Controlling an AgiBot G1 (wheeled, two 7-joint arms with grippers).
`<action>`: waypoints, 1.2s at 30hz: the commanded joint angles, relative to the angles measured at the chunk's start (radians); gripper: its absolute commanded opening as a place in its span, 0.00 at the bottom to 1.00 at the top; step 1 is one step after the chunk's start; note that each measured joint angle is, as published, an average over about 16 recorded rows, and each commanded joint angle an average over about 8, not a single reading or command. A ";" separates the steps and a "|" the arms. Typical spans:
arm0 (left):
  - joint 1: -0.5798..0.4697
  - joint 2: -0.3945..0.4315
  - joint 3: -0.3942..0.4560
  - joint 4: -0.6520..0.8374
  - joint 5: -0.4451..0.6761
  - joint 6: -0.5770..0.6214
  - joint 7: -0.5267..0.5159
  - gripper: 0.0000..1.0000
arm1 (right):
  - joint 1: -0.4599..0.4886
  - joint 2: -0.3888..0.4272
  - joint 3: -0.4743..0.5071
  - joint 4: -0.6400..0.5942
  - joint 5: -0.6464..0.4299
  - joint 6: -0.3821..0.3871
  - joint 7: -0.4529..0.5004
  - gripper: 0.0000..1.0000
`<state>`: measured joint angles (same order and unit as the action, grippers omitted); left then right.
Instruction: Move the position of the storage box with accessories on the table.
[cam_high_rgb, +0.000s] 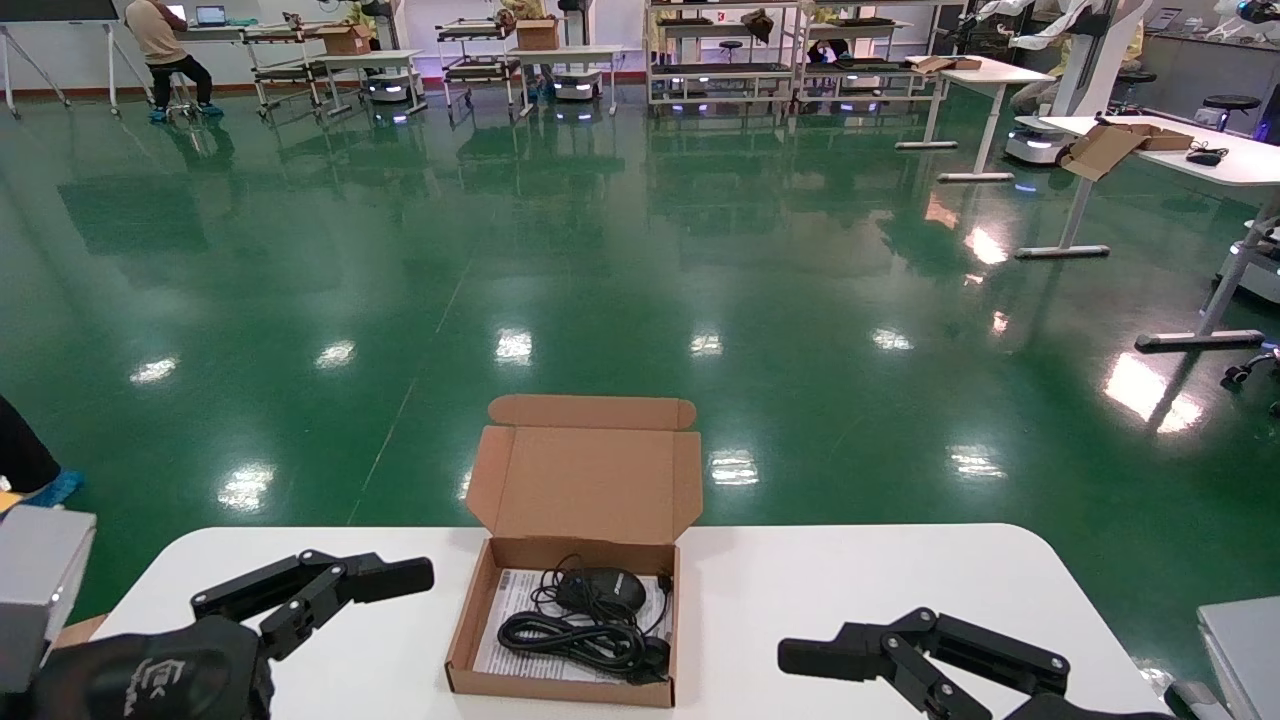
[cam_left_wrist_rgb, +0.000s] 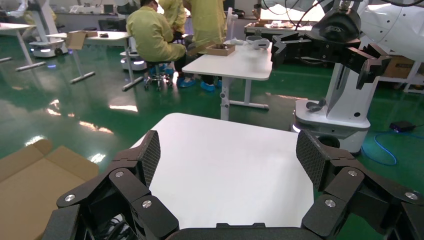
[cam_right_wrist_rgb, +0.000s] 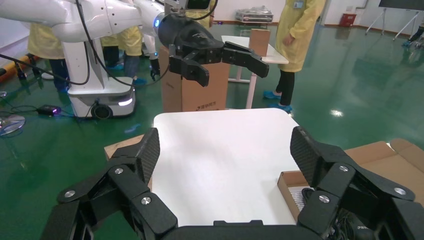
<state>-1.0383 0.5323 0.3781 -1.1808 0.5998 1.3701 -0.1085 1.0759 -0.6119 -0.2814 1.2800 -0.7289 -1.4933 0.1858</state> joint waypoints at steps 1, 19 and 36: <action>0.000 0.000 0.000 0.000 0.000 0.000 0.000 1.00 | 0.000 0.000 0.000 0.000 0.000 0.000 0.000 1.00; 0.000 0.000 0.000 0.000 0.000 0.000 0.000 1.00 | 0.007 -0.004 -0.003 0.000 -0.005 -0.003 -0.001 1.00; 0.000 0.000 0.000 0.000 0.000 0.000 0.000 1.00 | 0.268 -0.184 -0.145 -0.161 -0.239 0.016 0.075 1.00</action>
<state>-1.0383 0.5323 0.3781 -1.1808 0.5998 1.3701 -0.1085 1.3343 -0.7998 -0.4245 1.1098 -0.9657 -1.4687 0.2536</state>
